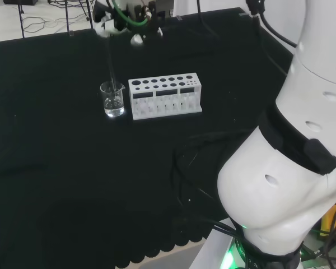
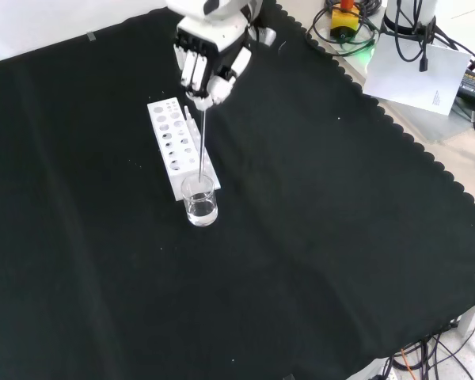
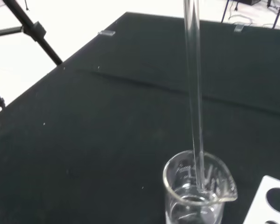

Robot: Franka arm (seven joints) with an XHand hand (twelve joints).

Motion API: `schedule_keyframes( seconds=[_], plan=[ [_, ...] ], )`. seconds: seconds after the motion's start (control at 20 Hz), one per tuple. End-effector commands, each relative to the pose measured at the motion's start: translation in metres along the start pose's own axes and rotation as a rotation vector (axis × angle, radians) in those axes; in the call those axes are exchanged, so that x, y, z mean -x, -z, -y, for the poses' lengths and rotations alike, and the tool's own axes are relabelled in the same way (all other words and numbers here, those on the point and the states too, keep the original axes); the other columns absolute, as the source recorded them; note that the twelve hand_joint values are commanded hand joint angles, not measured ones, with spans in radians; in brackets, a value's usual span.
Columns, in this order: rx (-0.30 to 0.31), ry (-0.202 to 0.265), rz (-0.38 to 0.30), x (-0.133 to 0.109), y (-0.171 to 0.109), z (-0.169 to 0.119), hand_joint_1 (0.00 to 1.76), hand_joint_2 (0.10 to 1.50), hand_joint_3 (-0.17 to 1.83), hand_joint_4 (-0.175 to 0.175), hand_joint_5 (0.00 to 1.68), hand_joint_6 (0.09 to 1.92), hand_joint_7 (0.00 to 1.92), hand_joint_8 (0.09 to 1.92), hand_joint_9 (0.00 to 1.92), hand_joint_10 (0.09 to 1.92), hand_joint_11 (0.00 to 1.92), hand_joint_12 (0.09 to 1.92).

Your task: Put the glass rod back on the white test tube rack.

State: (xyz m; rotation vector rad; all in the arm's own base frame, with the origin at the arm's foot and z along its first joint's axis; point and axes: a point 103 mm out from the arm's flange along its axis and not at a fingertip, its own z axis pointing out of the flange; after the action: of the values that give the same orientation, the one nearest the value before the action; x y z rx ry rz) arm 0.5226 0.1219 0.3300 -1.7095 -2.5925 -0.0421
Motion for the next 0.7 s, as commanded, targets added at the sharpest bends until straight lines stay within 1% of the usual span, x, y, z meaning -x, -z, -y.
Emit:
schedule_keyframes(
  seconds=[0.05,0.2,0.4,0.5,0.7],
  plan=[
    [0.055,-0.074,0.015,0.034,0.047,0.037,1.29,1.18,-0.17,-0.175,1.07,0.58,1.02,1.29,1.51,1.17,1.60,0.92],
    [0.062,-0.094,0.024,0.045,0.054,0.044,1.29,1.18,-0.17,-0.175,1.07,0.58,1.02,1.29,1.51,1.17,1.60,0.92],
    [0.059,-0.122,0.027,0.060,0.053,0.053,1.29,1.18,-0.17,-0.175,1.07,0.58,1.02,1.29,1.51,1.17,1.60,0.92],
    [0.057,-0.122,0.025,0.064,0.050,0.056,1.29,1.18,-0.17,-0.175,1.07,0.58,1.02,1.29,1.51,1.17,1.60,0.92],
    [0.048,-0.111,0.020,0.064,0.044,0.058,1.29,1.18,-0.17,-0.175,1.07,0.58,1.02,1.29,1.51,1.17,1.60,0.92]
  ],
)
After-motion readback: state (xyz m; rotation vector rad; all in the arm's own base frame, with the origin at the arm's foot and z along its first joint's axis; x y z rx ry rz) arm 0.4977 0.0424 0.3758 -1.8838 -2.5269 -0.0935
